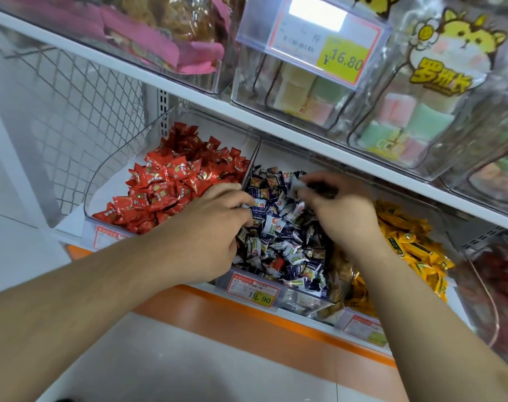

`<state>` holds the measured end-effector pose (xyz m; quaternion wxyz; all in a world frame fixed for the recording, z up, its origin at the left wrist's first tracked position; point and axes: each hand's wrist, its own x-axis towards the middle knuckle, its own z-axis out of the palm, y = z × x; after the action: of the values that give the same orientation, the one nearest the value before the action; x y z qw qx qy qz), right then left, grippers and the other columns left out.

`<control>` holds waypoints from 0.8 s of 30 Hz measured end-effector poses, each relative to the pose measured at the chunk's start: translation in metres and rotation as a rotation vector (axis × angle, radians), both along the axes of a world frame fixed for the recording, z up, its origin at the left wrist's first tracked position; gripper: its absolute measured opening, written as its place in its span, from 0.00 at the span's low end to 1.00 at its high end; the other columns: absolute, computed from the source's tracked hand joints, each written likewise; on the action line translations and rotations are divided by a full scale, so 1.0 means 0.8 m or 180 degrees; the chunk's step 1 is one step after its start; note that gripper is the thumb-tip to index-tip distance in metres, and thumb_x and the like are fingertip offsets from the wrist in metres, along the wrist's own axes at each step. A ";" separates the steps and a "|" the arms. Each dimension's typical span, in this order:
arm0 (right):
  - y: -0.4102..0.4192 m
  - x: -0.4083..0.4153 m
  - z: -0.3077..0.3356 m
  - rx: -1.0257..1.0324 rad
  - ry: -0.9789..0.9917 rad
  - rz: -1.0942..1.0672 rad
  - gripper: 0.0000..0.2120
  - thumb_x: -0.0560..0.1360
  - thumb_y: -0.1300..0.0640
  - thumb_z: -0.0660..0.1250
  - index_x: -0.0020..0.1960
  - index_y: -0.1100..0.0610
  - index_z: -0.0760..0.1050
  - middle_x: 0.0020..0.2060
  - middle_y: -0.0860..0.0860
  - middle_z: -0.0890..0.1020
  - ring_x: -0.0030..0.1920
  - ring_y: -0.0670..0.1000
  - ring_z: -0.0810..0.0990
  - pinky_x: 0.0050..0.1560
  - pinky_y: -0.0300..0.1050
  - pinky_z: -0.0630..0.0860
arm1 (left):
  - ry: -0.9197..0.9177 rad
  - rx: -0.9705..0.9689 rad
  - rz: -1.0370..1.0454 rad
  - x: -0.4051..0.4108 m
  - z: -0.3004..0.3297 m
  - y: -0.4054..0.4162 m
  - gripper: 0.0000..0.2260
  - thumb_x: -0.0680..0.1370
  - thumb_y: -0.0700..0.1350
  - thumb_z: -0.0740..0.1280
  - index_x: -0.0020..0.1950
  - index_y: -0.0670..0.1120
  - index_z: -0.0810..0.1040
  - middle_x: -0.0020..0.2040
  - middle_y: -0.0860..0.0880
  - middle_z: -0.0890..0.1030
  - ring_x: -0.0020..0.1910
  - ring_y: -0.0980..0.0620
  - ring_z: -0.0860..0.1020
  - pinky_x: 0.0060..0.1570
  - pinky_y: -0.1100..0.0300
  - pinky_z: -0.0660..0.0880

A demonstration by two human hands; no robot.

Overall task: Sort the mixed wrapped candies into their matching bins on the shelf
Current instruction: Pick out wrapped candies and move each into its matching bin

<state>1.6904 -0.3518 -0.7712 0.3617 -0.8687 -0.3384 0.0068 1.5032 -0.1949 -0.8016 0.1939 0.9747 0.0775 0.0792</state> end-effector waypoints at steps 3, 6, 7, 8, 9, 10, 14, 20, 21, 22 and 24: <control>0.004 0.017 -0.005 -0.0298 -0.0145 -0.0025 0.15 0.82 0.47 0.68 0.67 0.43 0.79 0.66 0.43 0.80 0.66 0.45 0.77 0.54 0.20 0.65 | -0.0006 -0.0033 -0.0004 0.000 -0.001 0.000 0.17 0.81 0.41 0.63 0.69 0.52 0.75 0.79 0.59 0.59 0.80 0.57 0.44 0.81 0.54 0.53; 0.003 0.016 -0.010 -0.0737 -0.0507 0.0220 0.19 0.81 0.49 0.70 0.71 0.45 0.77 0.76 0.45 0.71 0.76 0.48 0.66 0.73 0.36 0.61 | 0.0020 -0.0044 0.0003 0.001 0.000 0.000 0.16 0.81 0.41 0.63 0.68 0.52 0.75 0.79 0.60 0.59 0.80 0.57 0.43 0.81 0.54 0.53; 0.001 0.011 -0.009 -0.0735 -0.0683 0.0297 0.19 0.81 0.52 0.71 0.71 0.46 0.77 0.76 0.45 0.71 0.76 0.48 0.66 0.75 0.39 0.62 | 0.0026 -0.0036 0.0007 0.001 0.000 0.000 0.16 0.81 0.41 0.63 0.68 0.52 0.75 0.79 0.60 0.59 0.80 0.57 0.43 0.81 0.54 0.53; -0.001 0.004 -0.007 -0.0707 -0.0814 0.0360 0.19 0.80 0.55 0.71 0.70 0.46 0.78 0.74 0.44 0.73 0.74 0.47 0.68 0.73 0.39 0.63 | 0.0031 -0.0027 0.0012 0.002 0.000 0.000 0.16 0.81 0.41 0.63 0.69 0.53 0.75 0.79 0.60 0.59 0.80 0.56 0.43 0.81 0.54 0.53; -0.004 -0.002 -0.005 -0.0685 -0.0846 0.0431 0.18 0.79 0.57 0.71 0.68 0.45 0.79 0.71 0.42 0.75 0.71 0.45 0.72 0.70 0.37 0.66 | 0.0038 -0.0019 0.0016 0.002 0.001 0.000 0.17 0.81 0.41 0.63 0.69 0.53 0.75 0.79 0.60 0.59 0.80 0.56 0.43 0.81 0.54 0.53; -0.008 -0.009 -0.003 -0.0708 -0.0739 0.0552 0.17 0.79 0.59 0.71 0.65 0.43 0.80 0.67 0.39 0.78 0.65 0.41 0.76 0.65 0.35 0.70 | 0.0046 -0.0009 0.0016 0.002 0.001 -0.001 0.17 0.81 0.41 0.63 0.69 0.53 0.75 0.79 0.60 0.59 0.80 0.56 0.43 0.81 0.54 0.53; -0.016 -0.033 -0.011 -0.1565 0.0117 0.1357 0.17 0.80 0.64 0.66 0.55 0.43 0.84 0.50 0.39 0.85 0.51 0.37 0.82 0.53 0.41 0.83 | 0.0052 0.0032 0.0019 0.001 0.000 -0.002 0.17 0.81 0.41 0.63 0.69 0.53 0.75 0.79 0.60 0.59 0.80 0.56 0.43 0.80 0.55 0.53; -0.010 -0.030 -0.049 -0.2583 -0.0291 0.1226 0.18 0.77 0.56 0.69 0.62 0.39 0.80 0.55 0.49 0.84 0.50 0.52 0.84 0.49 0.55 0.84 | 0.0069 -0.0002 0.0033 0.001 0.002 -0.004 0.17 0.81 0.40 0.63 0.69 0.53 0.75 0.79 0.60 0.59 0.80 0.56 0.43 0.79 0.55 0.53; -0.008 -0.029 -0.053 -0.2612 -0.0332 0.1212 0.20 0.76 0.57 0.69 0.63 0.38 0.79 0.56 0.49 0.83 0.51 0.53 0.84 0.49 0.55 0.85 | 0.0063 0.0001 0.0033 0.000 0.002 -0.004 0.17 0.81 0.40 0.63 0.68 0.53 0.75 0.78 0.60 0.59 0.80 0.56 0.44 0.79 0.55 0.53; -0.007 -0.028 -0.055 -0.2651 -0.0387 0.1206 0.21 0.75 0.58 0.69 0.63 0.37 0.78 0.56 0.49 0.83 0.52 0.53 0.84 0.49 0.55 0.85 | 0.0062 0.0005 0.0031 0.000 0.001 -0.003 0.17 0.81 0.40 0.62 0.68 0.53 0.75 0.78 0.60 0.59 0.80 0.56 0.44 0.79 0.55 0.53; -0.007 -0.025 -0.059 -0.2701 -0.0475 0.1157 0.22 0.74 0.60 0.70 0.61 0.38 0.80 0.55 0.47 0.83 0.52 0.53 0.84 0.48 0.53 0.84 | 0.0074 -0.0007 0.0024 0.000 0.001 -0.002 0.17 0.80 0.40 0.62 0.68 0.52 0.75 0.79 0.60 0.59 0.80 0.56 0.44 0.79 0.55 0.53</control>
<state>1.6700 -0.3574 -0.8186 -0.0579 -0.8646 -0.4775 0.1454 1.5032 -0.1968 -0.8004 0.1937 0.9751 0.0836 0.0686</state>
